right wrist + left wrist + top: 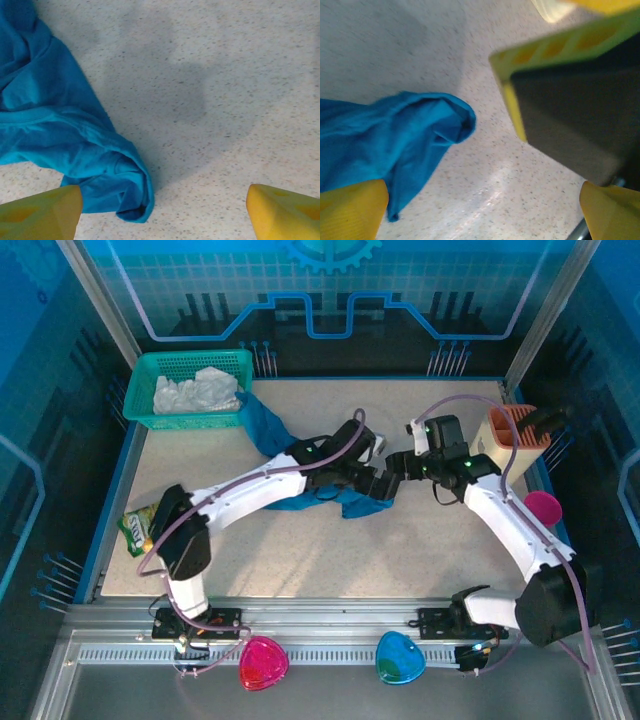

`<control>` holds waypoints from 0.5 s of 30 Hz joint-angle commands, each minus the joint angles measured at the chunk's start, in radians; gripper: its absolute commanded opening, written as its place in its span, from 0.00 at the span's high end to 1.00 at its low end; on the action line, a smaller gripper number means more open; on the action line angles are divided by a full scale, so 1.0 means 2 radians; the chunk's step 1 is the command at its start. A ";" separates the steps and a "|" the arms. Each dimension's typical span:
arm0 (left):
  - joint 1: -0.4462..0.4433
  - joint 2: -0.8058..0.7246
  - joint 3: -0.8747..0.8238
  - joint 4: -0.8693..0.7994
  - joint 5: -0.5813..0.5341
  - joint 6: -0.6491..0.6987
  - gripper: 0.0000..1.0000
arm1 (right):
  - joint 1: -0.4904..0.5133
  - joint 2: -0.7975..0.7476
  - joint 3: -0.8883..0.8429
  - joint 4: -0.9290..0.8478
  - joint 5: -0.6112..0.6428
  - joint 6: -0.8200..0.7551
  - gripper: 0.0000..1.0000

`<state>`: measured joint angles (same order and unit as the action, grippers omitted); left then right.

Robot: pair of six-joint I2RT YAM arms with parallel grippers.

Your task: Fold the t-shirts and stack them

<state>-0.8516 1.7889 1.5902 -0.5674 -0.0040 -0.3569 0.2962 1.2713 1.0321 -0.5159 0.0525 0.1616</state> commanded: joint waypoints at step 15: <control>0.176 -0.259 -0.180 -0.139 -0.176 -0.129 0.01 | 0.240 0.214 0.127 0.013 -0.054 -0.098 0.16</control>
<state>-0.5350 1.3643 1.2827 -0.8101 -0.3260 -0.5354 0.7120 1.6379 1.2121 -0.5106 -0.0277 0.0444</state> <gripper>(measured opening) 0.990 0.834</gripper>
